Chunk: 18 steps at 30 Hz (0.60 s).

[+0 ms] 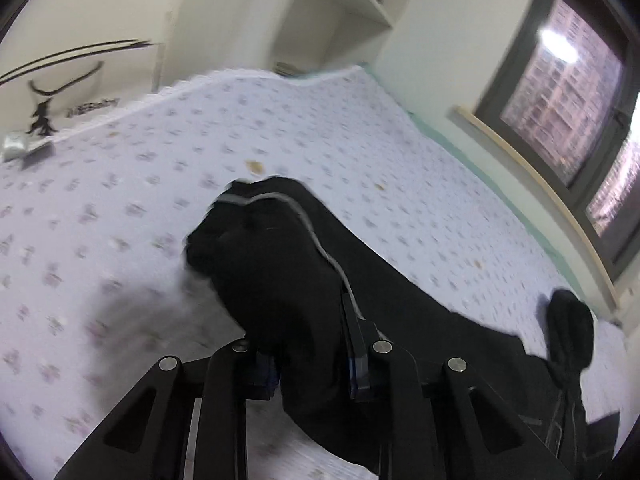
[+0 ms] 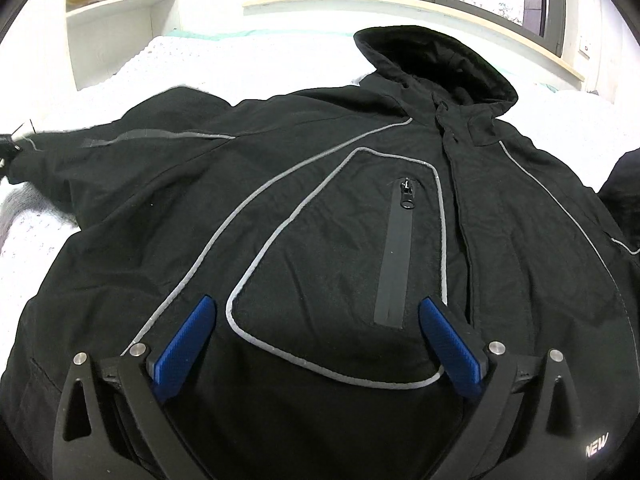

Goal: Fold large clothes
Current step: 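Grasp the black sleeve cuff with the left gripper and lift it, then carry the sleeve across the jacket body with the left gripper and release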

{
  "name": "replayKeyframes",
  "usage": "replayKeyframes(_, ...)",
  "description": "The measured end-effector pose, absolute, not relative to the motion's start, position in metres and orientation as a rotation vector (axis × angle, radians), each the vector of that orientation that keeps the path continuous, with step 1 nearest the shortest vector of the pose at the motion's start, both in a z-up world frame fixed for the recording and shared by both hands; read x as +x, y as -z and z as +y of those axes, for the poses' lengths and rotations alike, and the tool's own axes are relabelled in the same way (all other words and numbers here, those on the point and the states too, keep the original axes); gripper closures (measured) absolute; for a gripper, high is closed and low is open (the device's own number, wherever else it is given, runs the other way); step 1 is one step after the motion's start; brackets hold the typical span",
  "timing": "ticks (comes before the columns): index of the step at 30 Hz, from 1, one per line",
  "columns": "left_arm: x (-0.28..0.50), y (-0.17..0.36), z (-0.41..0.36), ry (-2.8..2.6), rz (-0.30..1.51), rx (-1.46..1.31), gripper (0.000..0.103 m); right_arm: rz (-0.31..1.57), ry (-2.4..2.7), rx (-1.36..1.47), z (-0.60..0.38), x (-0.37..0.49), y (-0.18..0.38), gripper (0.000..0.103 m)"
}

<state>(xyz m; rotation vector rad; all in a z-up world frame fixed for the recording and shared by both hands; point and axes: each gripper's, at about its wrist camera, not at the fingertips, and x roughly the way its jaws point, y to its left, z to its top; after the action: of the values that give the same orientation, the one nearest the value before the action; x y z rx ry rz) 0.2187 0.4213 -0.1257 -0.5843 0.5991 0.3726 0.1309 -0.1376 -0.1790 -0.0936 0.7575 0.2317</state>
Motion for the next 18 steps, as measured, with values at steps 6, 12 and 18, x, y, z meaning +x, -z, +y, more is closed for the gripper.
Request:
replayKeyframes(6, 0.248, 0.175, 0.427, -0.479, 0.774, -0.504, 0.079, 0.760, -0.234, -0.089, -0.139, 0.132, 0.180, 0.000)
replayKeyframes(12, 0.220, 0.114, 0.393, -0.377, 0.619, -0.431, 0.082, 0.764, -0.233, -0.087, -0.137, 0.132, 0.180, 0.000)
replayKeyframes(18, 0.192, 0.025, 0.296, -0.144, 0.459, -0.294, 0.084, 0.732, -0.212, -0.062, -0.143, 0.123, 0.165, 0.000)
